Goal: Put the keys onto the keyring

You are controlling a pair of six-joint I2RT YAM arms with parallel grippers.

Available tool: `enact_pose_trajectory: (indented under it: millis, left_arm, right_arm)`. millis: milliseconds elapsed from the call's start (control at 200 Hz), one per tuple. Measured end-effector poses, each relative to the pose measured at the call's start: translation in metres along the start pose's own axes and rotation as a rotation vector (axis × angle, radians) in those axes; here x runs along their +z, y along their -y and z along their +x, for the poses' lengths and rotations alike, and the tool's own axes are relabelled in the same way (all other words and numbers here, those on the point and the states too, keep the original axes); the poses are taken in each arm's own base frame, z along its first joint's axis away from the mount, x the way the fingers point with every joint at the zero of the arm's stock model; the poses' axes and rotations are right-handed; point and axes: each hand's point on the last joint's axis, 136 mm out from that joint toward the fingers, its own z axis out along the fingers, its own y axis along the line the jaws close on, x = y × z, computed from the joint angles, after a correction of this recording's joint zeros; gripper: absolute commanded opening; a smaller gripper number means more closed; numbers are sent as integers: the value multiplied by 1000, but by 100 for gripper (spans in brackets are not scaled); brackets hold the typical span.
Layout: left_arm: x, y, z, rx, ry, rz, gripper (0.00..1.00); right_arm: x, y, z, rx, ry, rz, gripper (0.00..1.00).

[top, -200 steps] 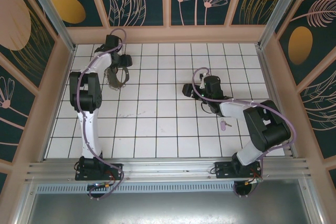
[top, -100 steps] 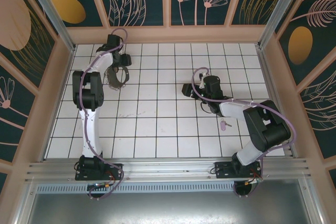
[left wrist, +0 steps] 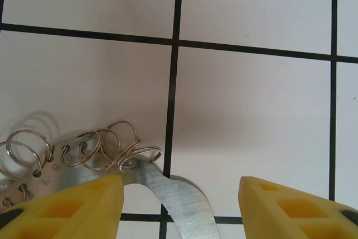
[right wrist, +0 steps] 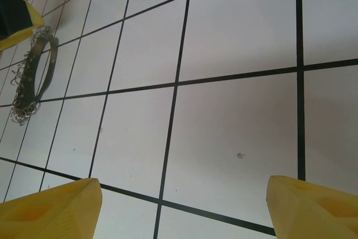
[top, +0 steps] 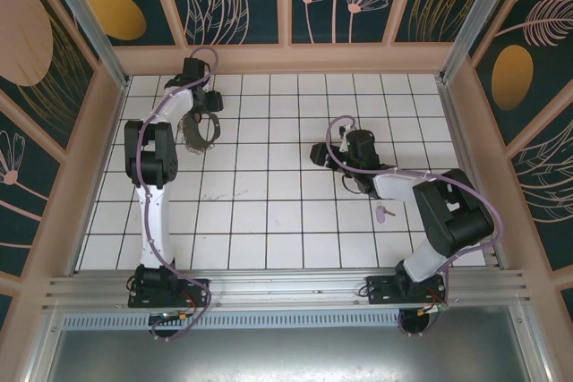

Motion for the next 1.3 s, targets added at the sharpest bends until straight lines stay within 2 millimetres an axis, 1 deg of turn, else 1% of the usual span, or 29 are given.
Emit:
enact_pose_trajectory:
  millis: [130, 345, 581, 901, 1296]
  left_arm:
    - [3, 0, 1, 6, -5, -1, 56]
    - [10, -1, 3, 9, -13, -3, 56]
    - [15, -3, 4, 11, -17, -6, 56]
    - [16, -11, 4, 1, -17, -16, 56]
    - [16, -12, 3, 4, -16, -17, 57]
  right_arm:
    - [1, 0, 0, 0, -2, 1, 77]
    - [1, -3, -5, -3, 10, -7, 77]
    - [4, 0, -2, 0, -2, 1, 77]
    - [7, 1, -1, 1, -6, 3, 77]
    - [8, 0, -1, 1, -9, 0, 77]
